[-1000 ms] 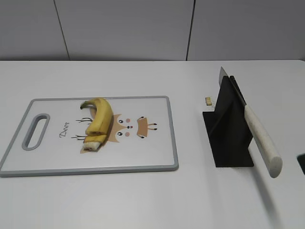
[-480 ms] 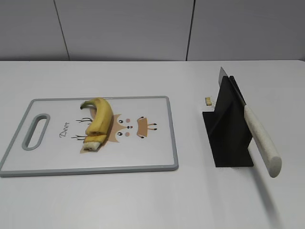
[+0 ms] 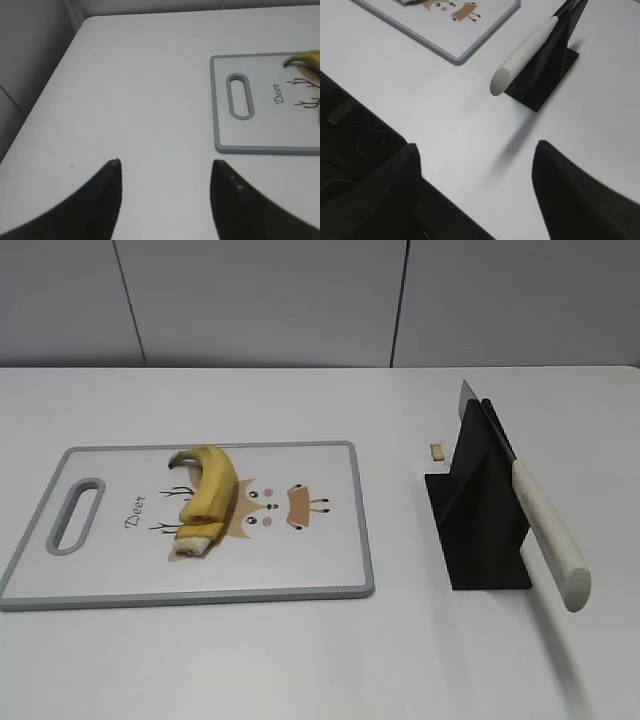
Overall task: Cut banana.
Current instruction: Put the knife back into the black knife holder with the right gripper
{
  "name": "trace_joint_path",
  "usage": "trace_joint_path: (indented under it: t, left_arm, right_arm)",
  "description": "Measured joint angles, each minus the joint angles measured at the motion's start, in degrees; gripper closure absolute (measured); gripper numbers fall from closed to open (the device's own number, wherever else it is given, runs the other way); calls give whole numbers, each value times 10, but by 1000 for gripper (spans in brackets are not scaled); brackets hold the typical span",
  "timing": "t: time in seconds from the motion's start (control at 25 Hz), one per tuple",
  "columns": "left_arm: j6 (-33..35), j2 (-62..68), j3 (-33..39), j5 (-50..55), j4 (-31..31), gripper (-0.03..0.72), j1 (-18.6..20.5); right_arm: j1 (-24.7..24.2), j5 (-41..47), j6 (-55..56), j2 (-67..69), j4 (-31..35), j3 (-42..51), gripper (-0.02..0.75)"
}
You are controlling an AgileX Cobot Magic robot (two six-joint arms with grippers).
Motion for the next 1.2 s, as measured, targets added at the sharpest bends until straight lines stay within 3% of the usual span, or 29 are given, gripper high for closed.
trace_joint_path:
  t: [0.52,0.64,1.0,1.2]
  left_arm:
    - [0,0,0,0,0,155,0]
    - [0,0,0,0,0,155,0]
    - [0,0,0,0,0,165,0]
    - [0,0,0,0,0,170,0]
  right_arm:
    - [-17,-1,0,-70,5,2,199]
    - [-57,-1,0,-70,5,3,199]
    - [-238,-1,-1,-70,5,3,197]
    - [-294,-1,-1,-70,5,3,198]
